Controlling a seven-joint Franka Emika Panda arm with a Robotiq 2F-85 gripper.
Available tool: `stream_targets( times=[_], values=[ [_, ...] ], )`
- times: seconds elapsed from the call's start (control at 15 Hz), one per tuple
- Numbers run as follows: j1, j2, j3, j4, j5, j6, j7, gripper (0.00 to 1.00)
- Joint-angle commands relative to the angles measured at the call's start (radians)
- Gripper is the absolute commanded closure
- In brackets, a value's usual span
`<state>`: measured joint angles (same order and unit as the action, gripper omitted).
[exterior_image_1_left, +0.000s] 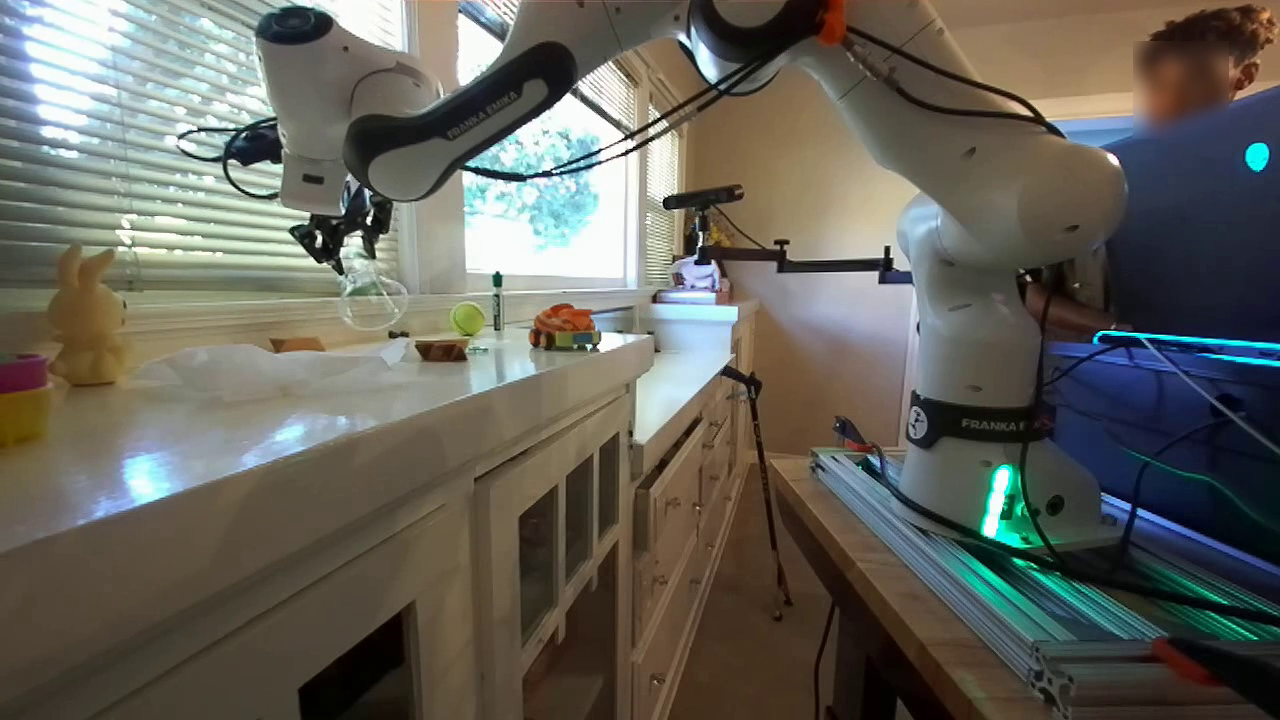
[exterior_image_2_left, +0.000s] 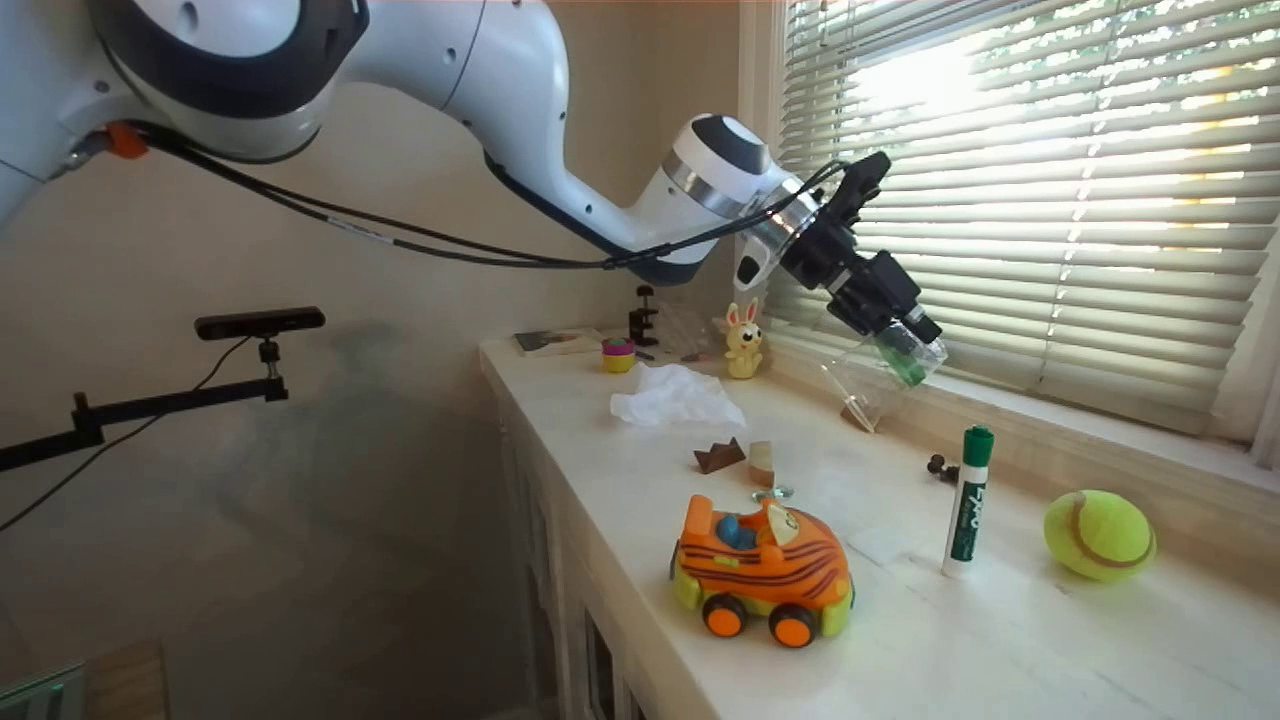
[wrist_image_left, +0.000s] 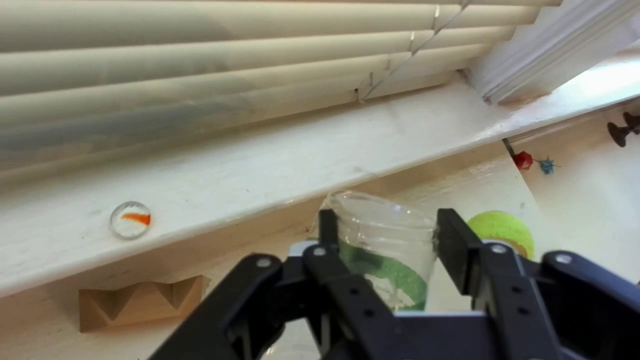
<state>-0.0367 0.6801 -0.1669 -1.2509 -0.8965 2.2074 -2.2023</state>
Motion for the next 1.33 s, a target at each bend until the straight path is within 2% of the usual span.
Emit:
stream_targets(
  times=[0.0, 0.4, 0.8, 1.27],
  values=[
    [0.003, -0.012, -0.018, -0.038, -0.106, 0.077, 0.109, 0.64],
    [0.001, -0.017, -0.017, -0.069, -0.231, 0.107, 0.224, 0.73],
    [-0.001, -0.021, -0.009, -0.096, -0.320, 0.101, 0.304, 0.69],
    [0.003, -0.017, -0.003, -0.107, -0.383, 0.090, 0.370, 0.72]
  ],
)
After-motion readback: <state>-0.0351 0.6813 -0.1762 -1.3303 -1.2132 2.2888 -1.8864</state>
